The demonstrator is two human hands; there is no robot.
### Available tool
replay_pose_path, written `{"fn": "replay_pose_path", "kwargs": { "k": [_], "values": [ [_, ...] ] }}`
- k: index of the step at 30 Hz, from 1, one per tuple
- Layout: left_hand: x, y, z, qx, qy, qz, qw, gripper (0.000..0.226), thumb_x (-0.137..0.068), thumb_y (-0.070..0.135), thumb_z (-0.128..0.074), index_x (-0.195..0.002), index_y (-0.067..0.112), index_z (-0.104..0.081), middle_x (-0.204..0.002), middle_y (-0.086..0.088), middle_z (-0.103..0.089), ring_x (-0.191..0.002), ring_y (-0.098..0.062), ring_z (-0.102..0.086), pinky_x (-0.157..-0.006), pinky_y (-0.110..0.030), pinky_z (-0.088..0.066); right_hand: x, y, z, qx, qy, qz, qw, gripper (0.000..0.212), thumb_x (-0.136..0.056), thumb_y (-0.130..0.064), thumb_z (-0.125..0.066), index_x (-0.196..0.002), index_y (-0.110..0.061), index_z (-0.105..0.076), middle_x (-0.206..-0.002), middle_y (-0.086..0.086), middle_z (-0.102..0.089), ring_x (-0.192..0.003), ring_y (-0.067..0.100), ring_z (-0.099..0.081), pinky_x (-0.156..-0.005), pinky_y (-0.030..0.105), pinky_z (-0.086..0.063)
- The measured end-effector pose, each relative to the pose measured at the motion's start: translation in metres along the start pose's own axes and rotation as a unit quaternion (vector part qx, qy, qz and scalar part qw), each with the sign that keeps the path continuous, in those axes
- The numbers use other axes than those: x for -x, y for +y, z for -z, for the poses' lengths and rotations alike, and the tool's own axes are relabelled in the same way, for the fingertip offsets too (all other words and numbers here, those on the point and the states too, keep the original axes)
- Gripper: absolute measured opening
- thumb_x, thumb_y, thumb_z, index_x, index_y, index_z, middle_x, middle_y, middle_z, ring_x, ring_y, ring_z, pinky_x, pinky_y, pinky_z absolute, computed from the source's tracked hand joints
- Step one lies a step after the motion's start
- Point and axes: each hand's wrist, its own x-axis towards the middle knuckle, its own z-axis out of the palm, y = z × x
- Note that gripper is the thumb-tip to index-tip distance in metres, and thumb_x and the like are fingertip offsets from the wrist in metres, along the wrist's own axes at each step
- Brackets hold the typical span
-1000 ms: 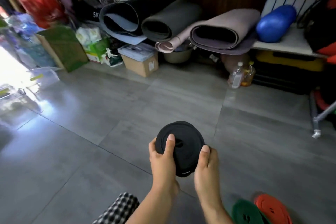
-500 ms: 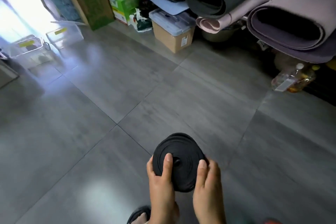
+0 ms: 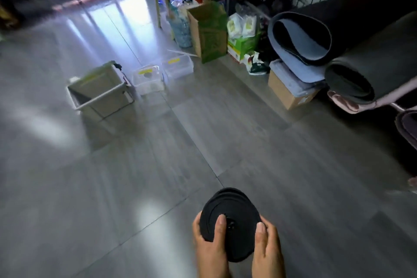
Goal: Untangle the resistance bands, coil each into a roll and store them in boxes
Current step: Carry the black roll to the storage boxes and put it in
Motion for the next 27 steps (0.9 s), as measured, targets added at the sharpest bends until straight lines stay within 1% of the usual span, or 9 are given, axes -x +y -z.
{"fn": "replay_pose_path", "kwargs": {
  "k": [4,8,11,14,16,18,22,25,27],
  "values": [
    [-0.021,0.067,0.015,-0.003,0.005,-0.005,1.0,0.055,-0.063,0.049,-0.07,-0.11,0.03,-0.049,-0.117,-0.005,-0.054,-0.105,-0.022,-0.055,-0.09,-0.034,-0.043,-0.005,-0.075,-0.033,-0.016,-0.034,0.012,0.999,0.123,-0.039,-0.1,-0.012,-0.107,-0.009,-0.059,-0.102,0.011,-0.057,-0.093,0.024,-0.054,-0.07,0.008,-0.039],
    [-0.049,0.117,0.009,0.012,0.014,0.006,1.0,0.058,-0.068,0.045,-0.068,-0.119,0.028,-0.045,-0.126,-0.011,-0.049,-0.108,-0.024,-0.053,-0.097,-0.04,-0.043,-0.026,-0.123,-0.059,-0.017,-0.074,0.023,0.997,0.104,-0.056,-0.087,-0.026,-0.111,-0.004,-0.057,-0.108,0.015,-0.059,-0.099,0.027,-0.055,-0.075,0.017,-0.037],
    [-0.077,0.149,-0.003,0.025,0.029,-0.002,0.999,0.059,-0.063,0.045,-0.066,-0.115,0.029,-0.044,-0.126,-0.012,-0.048,-0.109,-0.024,-0.053,-0.099,-0.041,-0.043,-0.055,-0.154,-0.078,-0.009,-0.081,0.047,0.996,0.123,-0.046,-0.097,-0.015,-0.11,-0.001,-0.059,-0.107,0.016,-0.06,-0.094,0.024,-0.054,-0.069,0.005,-0.035],
    [-0.115,0.179,-0.021,0.038,0.029,-0.001,0.999,0.051,-0.071,0.039,-0.075,-0.111,0.03,-0.044,-0.129,-0.013,-0.045,-0.11,-0.025,-0.052,-0.1,-0.04,-0.042,-0.092,-0.183,-0.105,-0.016,-0.072,0.049,0.996,0.128,-0.04,-0.1,-0.011,-0.11,-0.004,-0.06,-0.108,0.017,-0.061,-0.091,0.021,-0.051,-0.071,0.01,-0.033],
    [-0.14,0.202,-0.035,0.031,0.028,-0.019,0.999,0.074,-0.042,0.063,-0.08,-0.102,0.036,-0.047,-0.124,-0.01,-0.048,-0.108,-0.023,-0.053,-0.101,-0.04,-0.041,-0.121,-0.203,-0.124,-0.015,-0.062,0.051,0.997,0.115,-0.037,-0.1,-0.011,-0.104,-0.022,-0.062,-0.103,0.012,-0.06,-0.091,0.02,-0.051,-0.07,0.011,-0.033],
    [-0.166,0.228,-0.05,0.033,0.045,-0.022,0.998,0.078,-0.026,0.064,-0.076,-0.095,0.041,-0.046,-0.122,-0.01,-0.049,-0.103,-0.02,-0.054,-0.097,-0.036,-0.041,-0.149,-0.224,-0.145,-0.011,-0.066,0.051,0.996,0.085,-0.042,-0.099,-0.014,-0.091,-0.045,-0.058,-0.098,0.008,-0.059,-0.09,0.021,-0.052,-0.069,0.011,-0.037],
    [-0.22,0.275,-0.07,0.061,0.076,-0.014,0.995,0.06,-0.037,0.056,-0.069,-0.09,0.04,-0.045,-0.123,-0.011,-0.049,-0.1,-0.021,-0.052,-0.089,-0.029,-0.038,-0.202,-0.259,-0.192,0.011,-0.11,0.042,0.993,0.041,-0.08,-0.055,-0.043,-0.099,-0.021,-0.057,-0.102,0.014,-0.061,-0.099,0.031,-0.057,-0.079,0.024,-0.038],
    [-0.258,0.304,-0.076,0.072,0.126,-0.021,0.989,0.084,-0.015,0.067,-0.071,-0.09,0.039,-0.048,-0.116,-0.008,-0.054,-0.098,-0.022,-0.054,-0.088,-0.03,-0.039,-0.228,-0.277,-0.235,0.043,-0.101,0.063,0.992,0.051,-0.059,-0.088,-0.028,-0.086,-0.056,-0.056,-0.093,0.007,-0.061,-0.087,0.019,-0.06,-0.07,0.003,-0.04],
    [-0.293,0.322,-0.078,0.072,0.146,-0.011,0.987,0.1,-0.003,0.081,-0.066,-0.091,0.036,-0.05,-0.109,-0.007,-0.056,-0.097,-0.024,-0.056,-0.086,-0.031,-0.04,-0.247,-0.292,-0.267,0.05,-0.099,0.058,0.992,0.05,-0.049,-0.096,-0.02,-0.079,-0.068,-0.048,-0.091,0.007,-0.062,-0.08,0.013,-0.059,-0.069,0.002,-0.039]
  ]
}}
